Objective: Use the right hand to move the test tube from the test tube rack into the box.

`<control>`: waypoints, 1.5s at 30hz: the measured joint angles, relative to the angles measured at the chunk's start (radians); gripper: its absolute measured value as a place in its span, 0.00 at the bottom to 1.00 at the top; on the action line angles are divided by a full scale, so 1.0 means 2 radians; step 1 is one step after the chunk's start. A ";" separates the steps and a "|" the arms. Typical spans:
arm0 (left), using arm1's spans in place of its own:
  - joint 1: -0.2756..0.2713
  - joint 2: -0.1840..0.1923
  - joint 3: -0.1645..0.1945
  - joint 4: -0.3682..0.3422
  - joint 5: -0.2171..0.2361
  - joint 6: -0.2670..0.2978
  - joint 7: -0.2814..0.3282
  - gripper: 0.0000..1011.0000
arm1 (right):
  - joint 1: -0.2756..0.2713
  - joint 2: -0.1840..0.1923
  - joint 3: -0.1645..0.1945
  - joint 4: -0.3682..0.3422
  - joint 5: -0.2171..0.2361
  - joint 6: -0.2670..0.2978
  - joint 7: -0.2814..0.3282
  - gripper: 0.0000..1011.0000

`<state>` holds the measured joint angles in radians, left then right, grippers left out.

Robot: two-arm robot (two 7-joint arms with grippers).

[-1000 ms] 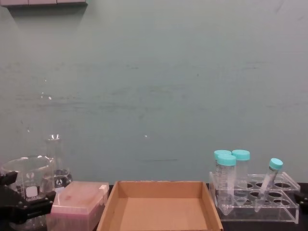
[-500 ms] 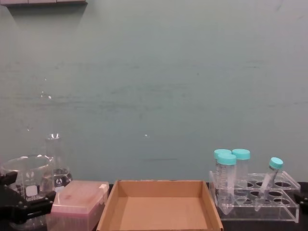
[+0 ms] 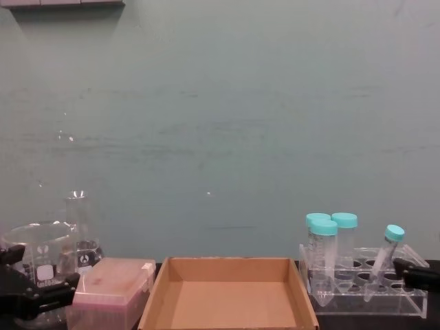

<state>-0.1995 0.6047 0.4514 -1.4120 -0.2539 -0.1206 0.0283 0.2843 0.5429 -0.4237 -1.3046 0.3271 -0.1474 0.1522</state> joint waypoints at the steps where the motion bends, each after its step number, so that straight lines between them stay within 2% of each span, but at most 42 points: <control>1: 0.000 0.000 0.000 0.000 0.000 0.000 0.000 0.99 | 0.004 -0.003 -0.001 0.004 -0.001 -0.001 0.003 0.99; 11: 0.000 0.000 0.000 0.000 0.000 0.000 0.000 0.99 | 0.035 -0.046 0.005 0.047 -0.016 -0.009 -0.005 0.99; 26: 0.000 0.000 0.000 0.000 0.000 0.000 0.000 0.99 | 0.074 -0.102 0.023 0.121 0.000 -0.002 0.014 0.99; 36: 0.000 0.000 0.000 0.000 0.000 0.000 0.000 0.99 | 0.092 -0.122 0.027 0.155 -0.017 -0.011 0.013 0.99; 45: 0.000 0.000 0.000 0.000 0.000 0.000 0.000 0.99 | 0.095 -0.125 0.028 0.159 -0.022 -0.012 0.007 0.99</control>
<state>-0.1995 0.6047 0.4514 -1.4119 -0.2538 -0.1206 0.0283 0.4734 0.2931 -0.3668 -0.9873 0.2822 -0.1716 0.1671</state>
